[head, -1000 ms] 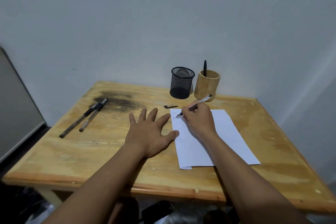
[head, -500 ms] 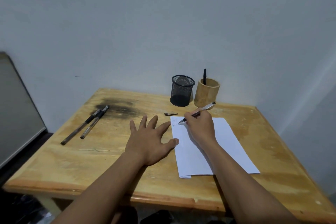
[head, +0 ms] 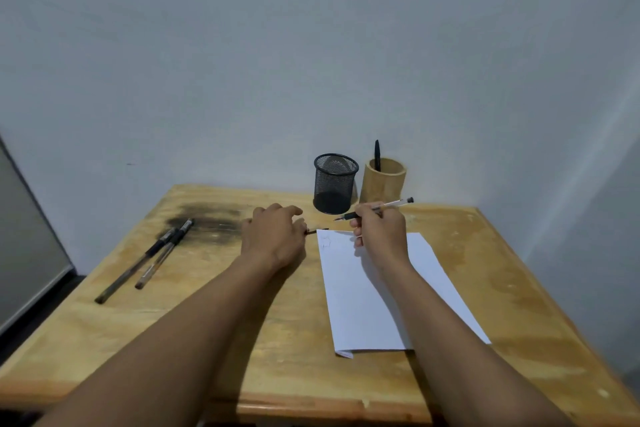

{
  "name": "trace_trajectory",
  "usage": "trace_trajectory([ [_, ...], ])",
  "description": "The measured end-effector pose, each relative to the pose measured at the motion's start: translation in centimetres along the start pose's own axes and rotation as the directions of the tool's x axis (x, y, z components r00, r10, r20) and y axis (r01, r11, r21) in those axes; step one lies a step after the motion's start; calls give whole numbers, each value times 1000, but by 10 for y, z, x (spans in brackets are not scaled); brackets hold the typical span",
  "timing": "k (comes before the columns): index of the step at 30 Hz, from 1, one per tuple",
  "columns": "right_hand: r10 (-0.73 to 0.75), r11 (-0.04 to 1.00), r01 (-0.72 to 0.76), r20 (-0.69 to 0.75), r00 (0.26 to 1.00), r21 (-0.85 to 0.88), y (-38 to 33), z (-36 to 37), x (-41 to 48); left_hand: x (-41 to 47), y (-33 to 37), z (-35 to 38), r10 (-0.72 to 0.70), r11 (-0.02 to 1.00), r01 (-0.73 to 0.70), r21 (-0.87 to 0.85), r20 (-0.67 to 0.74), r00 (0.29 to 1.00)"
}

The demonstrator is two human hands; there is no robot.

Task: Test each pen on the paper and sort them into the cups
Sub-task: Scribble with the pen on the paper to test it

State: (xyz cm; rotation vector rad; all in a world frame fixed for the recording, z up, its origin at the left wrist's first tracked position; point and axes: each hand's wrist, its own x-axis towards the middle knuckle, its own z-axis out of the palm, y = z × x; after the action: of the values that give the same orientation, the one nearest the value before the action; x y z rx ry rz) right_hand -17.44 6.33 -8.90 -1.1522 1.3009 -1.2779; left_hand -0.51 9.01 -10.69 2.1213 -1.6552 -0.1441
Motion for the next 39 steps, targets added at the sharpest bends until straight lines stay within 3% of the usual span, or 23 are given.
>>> trace_trajectory([
  [4, 7, 999, -7, -2, 1000, 40, 1, -5, 4, 4, 2, 4, 19, 997, -19, 75, 9, 1000],
  [18, 49, 994, -47, -14, 999, 104, 4, -12, 10, 5, 16, 5, 50, 999, -50, 18, -4, 999],
  [24, 58, 987, -61, 20, 998, 151, 4, -12, 11, 9, 10, 0, 42, 991, -58, -122, -130, 991],
  [29, 16, 963, -41, 95, 995, 266, -11, -10, 4, 9, 24, -20, 199, 938, -248, -244, -207, 958],
  [34, 8, 948, -50, 133, 991, 315, -26, -14, -6, 1, 39, -39, 302, 872, -353, -338, -195, 933],
  [39, -18, 938, -50, 193, 981, 343, -37, -24, -13, -10, 51, -52, 250, 785, -300, -541, -165, 954],
])
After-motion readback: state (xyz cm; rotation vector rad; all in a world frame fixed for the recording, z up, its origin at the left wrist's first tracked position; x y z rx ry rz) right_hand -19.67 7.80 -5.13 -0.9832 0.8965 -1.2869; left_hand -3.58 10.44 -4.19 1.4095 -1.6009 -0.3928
